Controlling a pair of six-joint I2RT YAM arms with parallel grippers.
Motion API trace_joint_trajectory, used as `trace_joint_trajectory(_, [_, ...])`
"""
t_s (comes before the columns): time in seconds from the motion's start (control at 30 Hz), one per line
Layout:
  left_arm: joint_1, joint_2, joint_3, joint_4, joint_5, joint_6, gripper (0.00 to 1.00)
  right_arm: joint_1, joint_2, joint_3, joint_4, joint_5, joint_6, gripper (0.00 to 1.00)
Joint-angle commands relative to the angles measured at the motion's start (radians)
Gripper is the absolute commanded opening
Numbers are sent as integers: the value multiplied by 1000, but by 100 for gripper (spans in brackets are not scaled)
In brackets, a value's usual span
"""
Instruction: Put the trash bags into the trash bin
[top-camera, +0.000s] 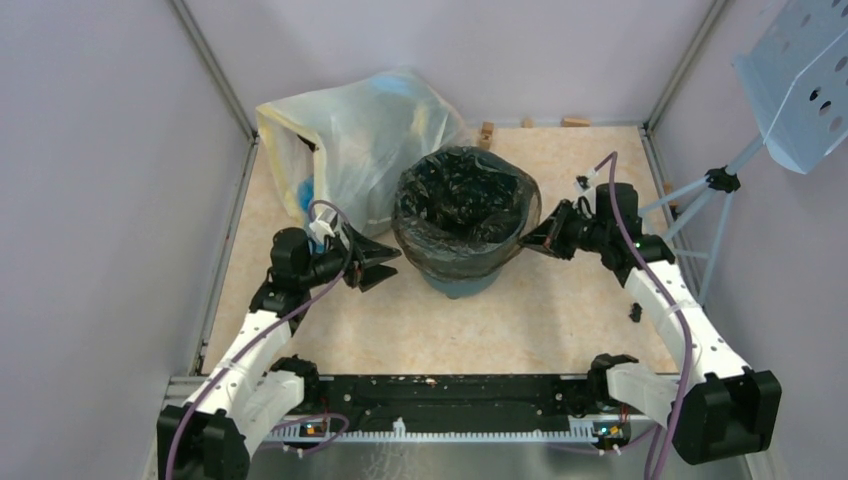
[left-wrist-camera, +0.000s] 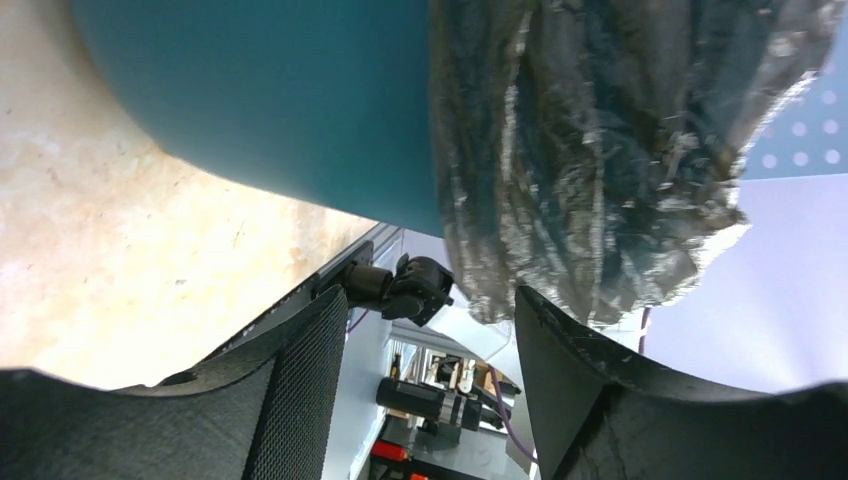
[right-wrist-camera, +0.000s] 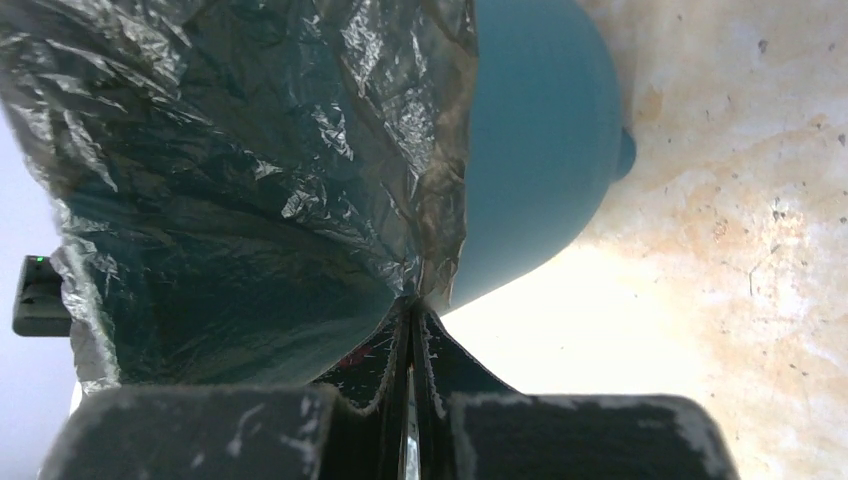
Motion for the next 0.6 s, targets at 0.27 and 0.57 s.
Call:
trace_joint_trajectory(0.27, [-9, 96, 6, 276, 97, -53, 70, -6, 40, 9, 75, -56, -30, 0])
trace_joint_trajectory(0.57, [-104, 219, 4, 479, 98, -110, 69, -6, 69, 28, 86, -85, -31, 0])
